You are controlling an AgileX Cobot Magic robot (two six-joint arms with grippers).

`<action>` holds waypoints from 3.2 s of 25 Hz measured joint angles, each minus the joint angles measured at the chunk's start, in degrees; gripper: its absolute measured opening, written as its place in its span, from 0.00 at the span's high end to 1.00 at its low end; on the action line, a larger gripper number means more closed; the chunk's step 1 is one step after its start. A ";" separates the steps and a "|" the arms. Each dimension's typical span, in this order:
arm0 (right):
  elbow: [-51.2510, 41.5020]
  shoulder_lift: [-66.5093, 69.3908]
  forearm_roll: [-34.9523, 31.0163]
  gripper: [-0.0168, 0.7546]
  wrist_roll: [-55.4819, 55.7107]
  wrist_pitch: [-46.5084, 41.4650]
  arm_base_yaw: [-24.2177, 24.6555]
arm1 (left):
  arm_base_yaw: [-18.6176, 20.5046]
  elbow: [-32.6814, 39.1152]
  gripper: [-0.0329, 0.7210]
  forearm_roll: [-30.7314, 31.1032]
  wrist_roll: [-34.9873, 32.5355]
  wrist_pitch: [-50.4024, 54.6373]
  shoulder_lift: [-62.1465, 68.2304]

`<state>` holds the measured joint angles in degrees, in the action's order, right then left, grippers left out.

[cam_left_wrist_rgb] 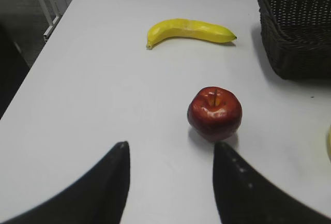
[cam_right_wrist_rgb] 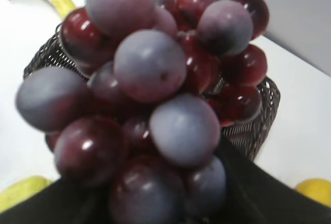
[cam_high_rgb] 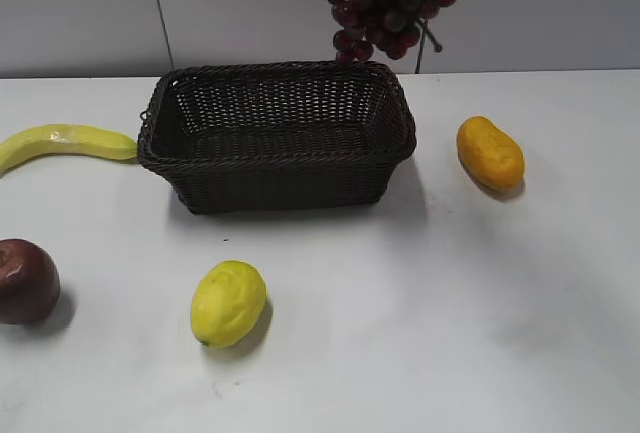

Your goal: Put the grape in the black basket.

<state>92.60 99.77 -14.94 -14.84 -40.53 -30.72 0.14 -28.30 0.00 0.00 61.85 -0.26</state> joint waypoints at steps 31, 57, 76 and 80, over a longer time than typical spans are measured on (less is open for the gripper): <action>18.88 17.80 -3.65 0.12 -3.67 -9.45 0.00 | 0.06 0.00 0.31 0.00 0.00 0.00 0.00; -16.36 -21.81 15.26 0.21 16.25 -28.41 0.00 | 0.06 0.00 0.31 0.00 0.00 0.00 0.00; -49.80 -66.42 16.56 0.21 23.24 -19.38 20.56 | 0.06 0.00 0.31 0.00 0.00 0.00 0.00; -49.88 -75.94 18.20 0.22 23.24 -19.50 22.89 | 0.06 0.00 0.31 0.00 0.00 0.00 0.00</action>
<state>42.73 23.82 3.26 8.40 -60.03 -7.83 0.20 -28.30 0.00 0.00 61.85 -0.26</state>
